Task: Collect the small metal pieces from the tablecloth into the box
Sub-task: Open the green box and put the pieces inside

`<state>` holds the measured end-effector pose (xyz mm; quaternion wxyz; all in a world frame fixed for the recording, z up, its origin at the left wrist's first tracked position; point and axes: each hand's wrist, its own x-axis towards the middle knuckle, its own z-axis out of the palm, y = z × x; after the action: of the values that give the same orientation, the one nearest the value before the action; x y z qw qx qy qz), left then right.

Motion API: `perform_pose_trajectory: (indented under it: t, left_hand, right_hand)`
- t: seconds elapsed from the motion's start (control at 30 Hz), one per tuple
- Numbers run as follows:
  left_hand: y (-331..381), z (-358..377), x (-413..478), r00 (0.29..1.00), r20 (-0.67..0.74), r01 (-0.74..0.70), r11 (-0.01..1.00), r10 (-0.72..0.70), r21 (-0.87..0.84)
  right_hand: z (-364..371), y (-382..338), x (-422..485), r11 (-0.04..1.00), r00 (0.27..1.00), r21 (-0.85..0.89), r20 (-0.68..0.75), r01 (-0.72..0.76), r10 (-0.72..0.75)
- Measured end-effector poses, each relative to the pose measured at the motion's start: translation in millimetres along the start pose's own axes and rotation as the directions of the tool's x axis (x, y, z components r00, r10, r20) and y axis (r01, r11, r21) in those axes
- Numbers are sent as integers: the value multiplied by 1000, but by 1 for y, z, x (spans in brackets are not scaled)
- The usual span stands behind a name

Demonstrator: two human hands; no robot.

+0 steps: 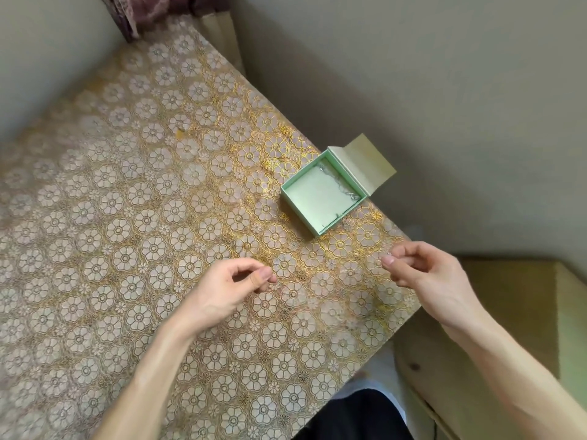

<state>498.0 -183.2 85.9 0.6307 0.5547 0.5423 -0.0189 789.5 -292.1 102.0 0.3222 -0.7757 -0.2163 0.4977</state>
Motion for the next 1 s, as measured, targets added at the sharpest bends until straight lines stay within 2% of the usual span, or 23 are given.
perform_pose_trajectory:
  t: [0.13, 0.27, 0.4, 0.47, 0.57, 0.7, 0.83, 1.0]
  left_hand:
    - [8, -5, 6, 997, -78, 22, 998, -17, 65]
    - [33, -18, 16, 966, -256, -60, 987, 20, -148]
    - [70, -27, 34, 893, -446, -216, 921, 52, -325]
    - [87, -31, 45, 861, -504, -279, 889, 65, -363]
    - [109, -39, 61, 818, -559, -349, 889, 135, -296]
    - [126, -46, 82, 779, -589, -361, 922, 216, -139]
    - [135, -40, 94, 772, -567, -349, 937, 287, 0]
    - [137, -28, 98, 778, -516, -337, 931, 358, 138]
  right_hand:
    - [1, 4, 5, 1000, 1000, 29, -25, -6, 7]
    - [12, -1, 13, 995, 999, 102, -52, 5, 0]
    - [35, -11, 23, 989, 997, 150, -83, 11, 1]
    - [46, -14, 31, 985, 992, 170, -122, 29, -8]
    - [60, -21, 43, 983, 981, 178, -195, 50, -15]
    - [77, -25, 59, 993, 959, 109, -282, 52, -19]
    - [91, -22, 67, 996, 925, -82, -374, 45, -73]
    - [102, -15, 72, 951, 917, -290, -344, 102, -203]
